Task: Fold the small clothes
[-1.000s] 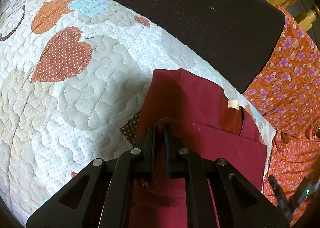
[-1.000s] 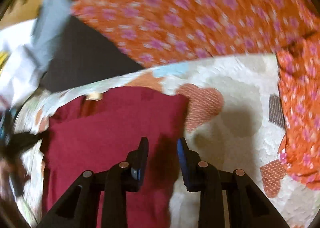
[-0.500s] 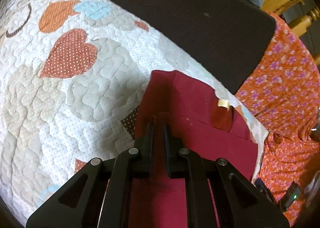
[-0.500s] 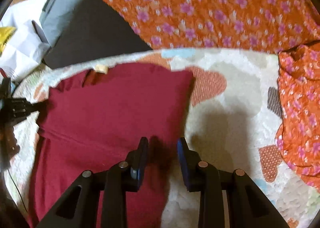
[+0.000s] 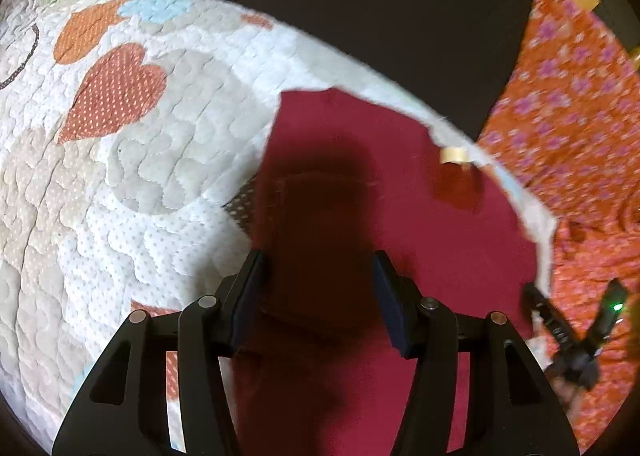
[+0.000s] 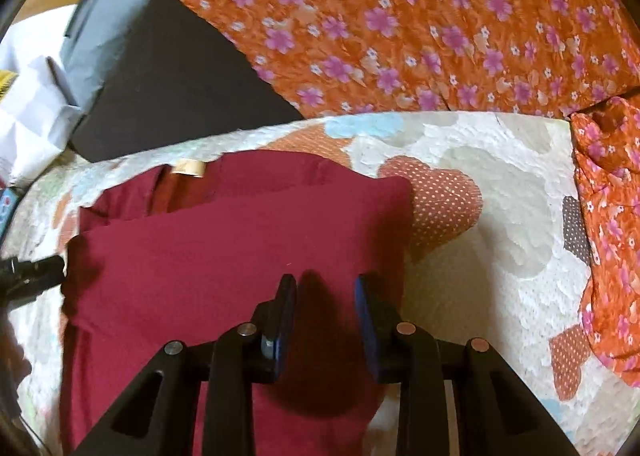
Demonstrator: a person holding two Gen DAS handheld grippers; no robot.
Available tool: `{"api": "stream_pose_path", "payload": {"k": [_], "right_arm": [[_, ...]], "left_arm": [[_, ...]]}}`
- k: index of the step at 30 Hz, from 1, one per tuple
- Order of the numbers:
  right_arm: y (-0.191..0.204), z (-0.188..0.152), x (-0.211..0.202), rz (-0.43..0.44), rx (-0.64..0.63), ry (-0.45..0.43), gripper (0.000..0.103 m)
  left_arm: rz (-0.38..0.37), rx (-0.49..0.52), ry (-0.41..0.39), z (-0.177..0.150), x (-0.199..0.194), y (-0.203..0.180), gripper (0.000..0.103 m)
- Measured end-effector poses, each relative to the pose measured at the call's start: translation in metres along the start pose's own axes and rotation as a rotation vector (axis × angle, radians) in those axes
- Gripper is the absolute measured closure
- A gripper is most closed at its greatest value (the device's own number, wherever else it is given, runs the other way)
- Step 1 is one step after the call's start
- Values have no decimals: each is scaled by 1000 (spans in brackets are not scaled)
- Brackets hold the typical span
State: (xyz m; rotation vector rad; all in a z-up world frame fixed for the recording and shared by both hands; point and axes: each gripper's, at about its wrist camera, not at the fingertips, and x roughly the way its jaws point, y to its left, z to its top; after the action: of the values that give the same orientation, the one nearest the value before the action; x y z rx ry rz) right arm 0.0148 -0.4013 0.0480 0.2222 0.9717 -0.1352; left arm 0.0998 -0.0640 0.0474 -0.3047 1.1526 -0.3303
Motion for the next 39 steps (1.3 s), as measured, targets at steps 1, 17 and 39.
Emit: {"api": "stream_pose_path", "payload": {"k": [1, 17, 39], "right_arm": [[-1, 1, 8, -3, 0, 11, 75], [-1, -30, -51, 28, -40, -31, 75], [-5, -51, -46, -10, 3, -17, 67]], "left_arm": [[16, -4, 35, 0, 12, 4, 49], [129, 66, -25, -13, -1, -15, 49], [177, 145, -39, -29, 4, -31, 46]]}}
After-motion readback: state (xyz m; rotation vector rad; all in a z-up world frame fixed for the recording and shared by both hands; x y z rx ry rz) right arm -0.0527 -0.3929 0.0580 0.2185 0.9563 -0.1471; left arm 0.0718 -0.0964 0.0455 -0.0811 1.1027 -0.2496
